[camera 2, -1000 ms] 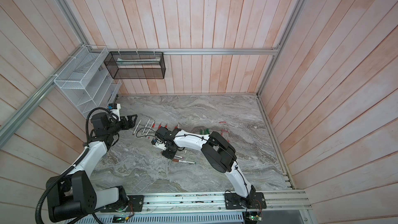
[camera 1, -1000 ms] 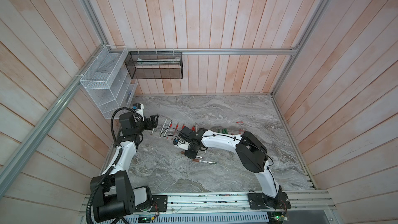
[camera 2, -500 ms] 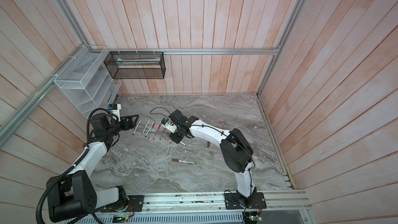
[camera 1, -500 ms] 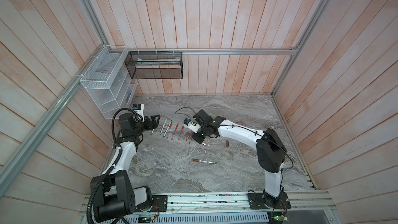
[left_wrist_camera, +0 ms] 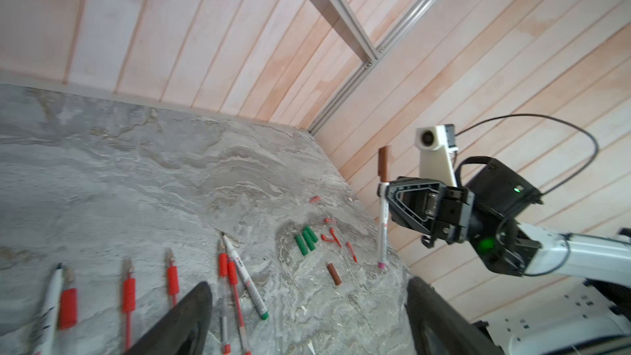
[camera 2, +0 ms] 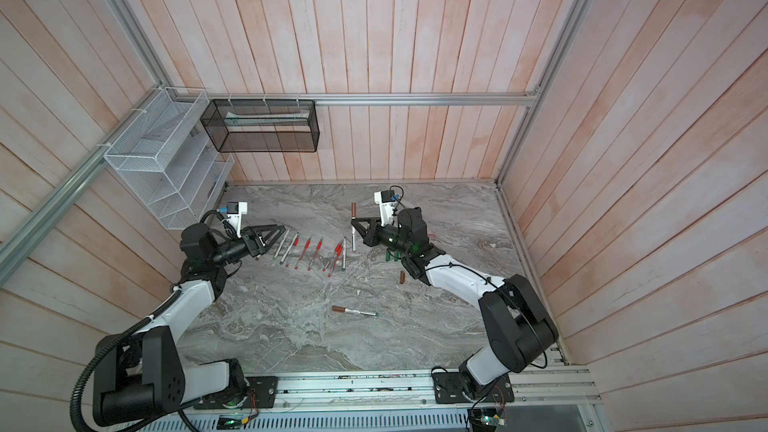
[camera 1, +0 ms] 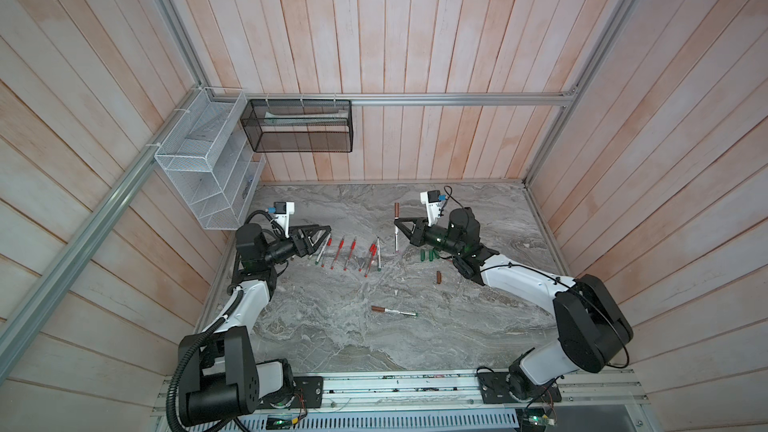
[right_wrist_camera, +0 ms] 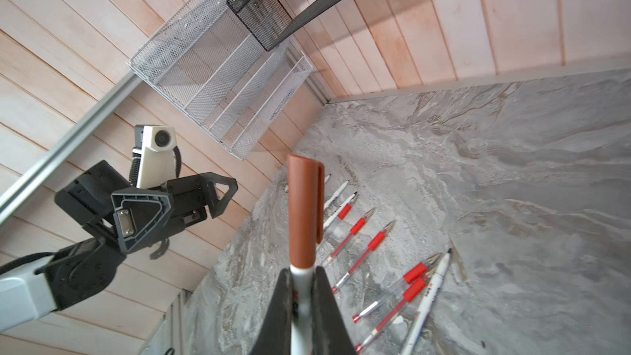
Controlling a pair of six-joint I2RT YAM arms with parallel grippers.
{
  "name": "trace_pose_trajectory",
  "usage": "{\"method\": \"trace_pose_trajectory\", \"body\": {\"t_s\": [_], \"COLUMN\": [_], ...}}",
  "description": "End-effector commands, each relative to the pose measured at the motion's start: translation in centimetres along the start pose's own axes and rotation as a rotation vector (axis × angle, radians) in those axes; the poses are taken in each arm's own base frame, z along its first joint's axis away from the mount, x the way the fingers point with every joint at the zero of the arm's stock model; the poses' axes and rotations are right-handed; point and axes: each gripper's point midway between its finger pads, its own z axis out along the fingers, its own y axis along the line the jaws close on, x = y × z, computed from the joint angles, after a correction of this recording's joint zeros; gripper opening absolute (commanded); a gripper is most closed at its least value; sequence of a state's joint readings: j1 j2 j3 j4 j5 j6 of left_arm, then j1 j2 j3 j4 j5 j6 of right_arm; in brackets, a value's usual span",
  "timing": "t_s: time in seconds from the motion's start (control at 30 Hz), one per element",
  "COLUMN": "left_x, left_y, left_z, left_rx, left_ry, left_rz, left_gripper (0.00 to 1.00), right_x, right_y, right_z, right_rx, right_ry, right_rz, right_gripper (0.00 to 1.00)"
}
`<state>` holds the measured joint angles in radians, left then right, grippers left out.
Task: Remove pen caps from pens
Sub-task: Open the pen cap on the pen.
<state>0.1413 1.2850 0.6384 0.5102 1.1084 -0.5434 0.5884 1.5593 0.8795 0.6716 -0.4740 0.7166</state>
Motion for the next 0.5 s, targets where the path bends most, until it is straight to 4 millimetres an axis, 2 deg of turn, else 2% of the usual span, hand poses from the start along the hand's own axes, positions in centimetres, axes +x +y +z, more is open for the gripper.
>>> {"method": "trace_pose_trajectory", "body": {"t_s": [0.0,0.13,0.33,0.47], "left_x": [0.9,2.4,4.0,4.4], "left_y": [-3.3,-5.0,-5.7,-6.4], "left_z": [1.2,2.5,3.8,4.7], "left_rx": [0.157,0.240,0.280,0.307], "left_ry": [0.059,0.098,0.145,0.177], "left_rz": [0.041,0.085,0.068,0.048], "left_gripper": [0.90,0.88,0.87,0.76], "right_x": [-3.1,-2.4,-0.6,0.5], "right_y": [5.3,5.3,6.4,6.5], "right_z": [-0.7,-0.4,1.3,2.2], "right_rx": [-0.274,-0.328,-0.399,-0.440], "right_ry": [-0.129,-0.170,-0.147,-0.131], "right_rz": [0.088,0.160,0.205,0.264], "right_gripper": [0.00,0.00,0.00,0.00]}}
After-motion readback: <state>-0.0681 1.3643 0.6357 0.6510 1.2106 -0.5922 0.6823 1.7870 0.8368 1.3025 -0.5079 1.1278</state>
